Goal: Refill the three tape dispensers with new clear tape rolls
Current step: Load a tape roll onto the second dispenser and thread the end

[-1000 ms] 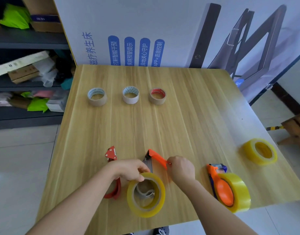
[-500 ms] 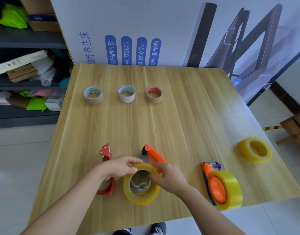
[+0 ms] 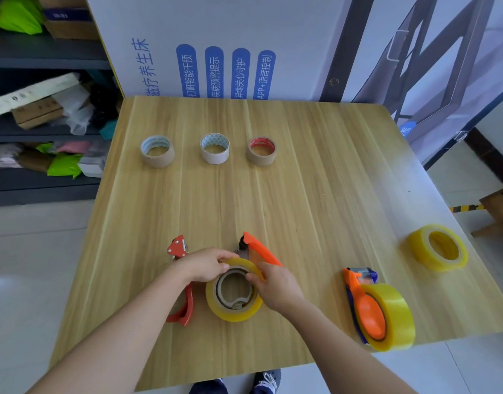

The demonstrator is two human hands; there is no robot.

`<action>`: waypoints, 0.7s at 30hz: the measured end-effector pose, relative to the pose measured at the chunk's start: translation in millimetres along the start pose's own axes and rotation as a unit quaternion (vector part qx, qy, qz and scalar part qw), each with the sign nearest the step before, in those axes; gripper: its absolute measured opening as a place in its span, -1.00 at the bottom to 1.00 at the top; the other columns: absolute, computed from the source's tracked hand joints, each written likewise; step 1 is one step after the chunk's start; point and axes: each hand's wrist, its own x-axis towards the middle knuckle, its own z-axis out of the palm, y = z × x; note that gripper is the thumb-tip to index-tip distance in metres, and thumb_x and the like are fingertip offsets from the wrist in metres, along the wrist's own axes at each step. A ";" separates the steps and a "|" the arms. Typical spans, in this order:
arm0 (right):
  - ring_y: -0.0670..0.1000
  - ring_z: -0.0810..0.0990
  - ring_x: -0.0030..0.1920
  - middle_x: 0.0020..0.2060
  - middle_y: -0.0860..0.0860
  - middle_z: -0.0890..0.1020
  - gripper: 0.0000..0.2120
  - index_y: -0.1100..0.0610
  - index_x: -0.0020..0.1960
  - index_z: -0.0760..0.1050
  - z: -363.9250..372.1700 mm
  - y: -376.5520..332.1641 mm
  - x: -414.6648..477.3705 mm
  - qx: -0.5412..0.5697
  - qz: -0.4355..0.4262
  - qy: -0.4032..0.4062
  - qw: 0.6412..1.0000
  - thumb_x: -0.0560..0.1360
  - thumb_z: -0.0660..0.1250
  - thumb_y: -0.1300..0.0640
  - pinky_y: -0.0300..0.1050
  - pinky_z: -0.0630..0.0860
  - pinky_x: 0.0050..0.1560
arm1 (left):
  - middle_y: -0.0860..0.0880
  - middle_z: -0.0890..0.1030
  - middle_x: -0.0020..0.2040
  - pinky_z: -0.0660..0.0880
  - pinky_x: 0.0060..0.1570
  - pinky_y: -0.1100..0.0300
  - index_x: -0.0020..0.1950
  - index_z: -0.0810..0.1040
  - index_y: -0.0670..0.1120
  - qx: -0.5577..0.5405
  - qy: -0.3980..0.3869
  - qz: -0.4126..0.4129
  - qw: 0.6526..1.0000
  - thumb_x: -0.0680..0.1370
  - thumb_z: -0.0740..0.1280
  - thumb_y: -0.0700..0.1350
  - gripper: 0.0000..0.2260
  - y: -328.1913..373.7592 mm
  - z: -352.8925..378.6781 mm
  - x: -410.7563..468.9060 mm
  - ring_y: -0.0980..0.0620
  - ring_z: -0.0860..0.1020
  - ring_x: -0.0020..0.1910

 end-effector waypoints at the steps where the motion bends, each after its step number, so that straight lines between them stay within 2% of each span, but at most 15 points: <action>1: -0.02 0.50 -0.19 -0.26 -0.12 0.51 -0.78 0.00 0.01 0.53 2.7 0.9 2.0 0.003 0.006 0.002 1.000 0.58 0.21 -0.11 -0.13 0.37 -0.25 | -0.02 0.39 0.43 0.32 0.35 0.08 0.43 0.36 0.15 0.030 0.015 -0.003 0.999 0.63 0.17 -0.08 -0.64 -0.9 1.9 3.3 -0.03 0.36 0.39; 4: 0.03 0.50 -0.19 -0.31 -0.10 0.53 -0.78 0.02 -0.08 0.53 10.1 3.0 5.9 0.002 0.010 0.008 1.000 0.59 0.21 -0.08 -0.13 0.36 -0.27 | -0.11 0.33 0.41 0.24 0.39 -0.06 0.41 0.36 0.20 0.141 0.064 -0.013 0.988 0.63 0.16 -0.03 -0.65 -2.3 11.0 11.8 -0.14 0.20 0.46; 6: 0.04 0.55 -0.16 -0.23 -0.04 0.62 -0.77 0.04 0.00 0.59 11.5 3.1 8.5 0.009 0.013 0.020 1.000 0.58 0.23 -0.06 -0.13 0.41 -0.22 | -0.11 0.33 0.40 0.28 0.33 -0.06 0.40 0.37 0.22 0.179 0.088 -0.018 0.980 0.62 0.16 -0.02 -0.66 -2.5 16.1 15.3 -0.12 0.20 0.44; 9: 0.00 0.54 -0.14 -0.18 -0.05 0.60 -0.75 0.00 0.13 0.59 12.3 -0.7 7.0 0.017 0.010 0.040 0.999 0.60 0.19 -0.03 -0.12 0.44 -0.20 | -0.09 0.33 0.42 0.31 0.30 -0.07 0.40 0.38 0.22 0.175 0.087 -0.018 0.980 0.62 0.17 -0.02 -0.65 -4.8 17.8 19.1 -0.11 0.22 0.45; 11: 0.04 0.56 -0.04 -0.05 -0.01 0.59 -0.74 0.03 0.19 0.56 16.6 -4.5 -1.1 -0.034 -0.053 0.103 0.993 0.60 0.20 -0.02 -0.08 0.49 -0.12 | -0.08 0.36 0.39 0.33 0.28 -0.05 0.39 0.38 0.23 0.172 0.087 -0.017 0.981 0.62 0.17 -0.01 -0.66 -5.3 17.2 19.9 -0.11 0.25 0.43; 13: 0.10 0.56 -0.03 -0.05 0.03 0.60 -0.75 0.09 0.07 0.61 21.5 -9.1 -13.8 -0.078 -0.185 0.153 0.968 0.52 0.31 -0.03 -0.02 0.51 -0.09 | -0.08 0.39 0.37 0.33 0.28 -0.03 0.39 0.37 0.23 0.176 0.088 -0.016 0.980 0.62 0.16 -0.02 -0.65 -4.8 17.0 19.8 -0.10 0.28 0.42; 15: 0.07 0.54 -0.08 -0.13 -0.02 0.59 -0.68 0.07 -0.11 0.61 25.7 -12.1 -24.8 -0.152 -0.280 0.114 0.941 0.42 0.33 -0.18 -0.05 0.48 -0.10 | -0.08 0.37 0.40 0.31 0.30 -0.03 0.41 0.37 0.20 0.175 0.084 -0.017 0.981 0.63 0.15 -0.04 -0.65 -3.6 17.2 18.3 -0.11 0.28 0.42; 17: 0.06 0.51 -0.05 -0.15 -0.03 0.59 -0.54 0.07 -0.10 0.60 29.9 -12.1 -27.7 -0.271 -0.296 0.032 0.916 0.37 0.28 -0.31 -0.04 0.44 0.04 | -0.08 0.38 0.36 0.35 0.29 -0.02 0.40 0.40 0.13 0.158 0.078 -0.017 0.984 0.63 0.15 -0.06 -0.66 -2.2 16.1 16.8 -0.11 0.34 0.36; 19: 0.11 0.48 0.04 -0.09 0.05 0.62 -0.53 0.14 0.05 0.57 32.6 -10.9 -25.6 -0.329 -0.276 -0.020 0.903 0.42 0.29 -0.25 0.04 0.30 0.27 | -0.08 0.43 0.30 0.40 0.24 0.00 0.37 0.45 0.04 0.144 0.072 -0.009 0.987 0.63 0.16 -0.09 -0.68 -1.5 14.3 15.7 -0.09 0.42 0.28; 21: 0.13 0.48 0.07 -0.07 0.08 0.63 -0.67 0.15 0.05 0.53 33.3 -11.4 -24.2 -0.304 -0.266 -0.016 0.915 0.48 0.32 -0.10 0.06 0.21 0.33 | -0.07 0.47 0.30 0.41 0.22 0.05 0.34 0.47 -0.01 0.117 0.065 -0.002 0.991 0.63 0.16 -0.10 -0.70 -0.4 12.8 13.0 -0.08 0.45 0.27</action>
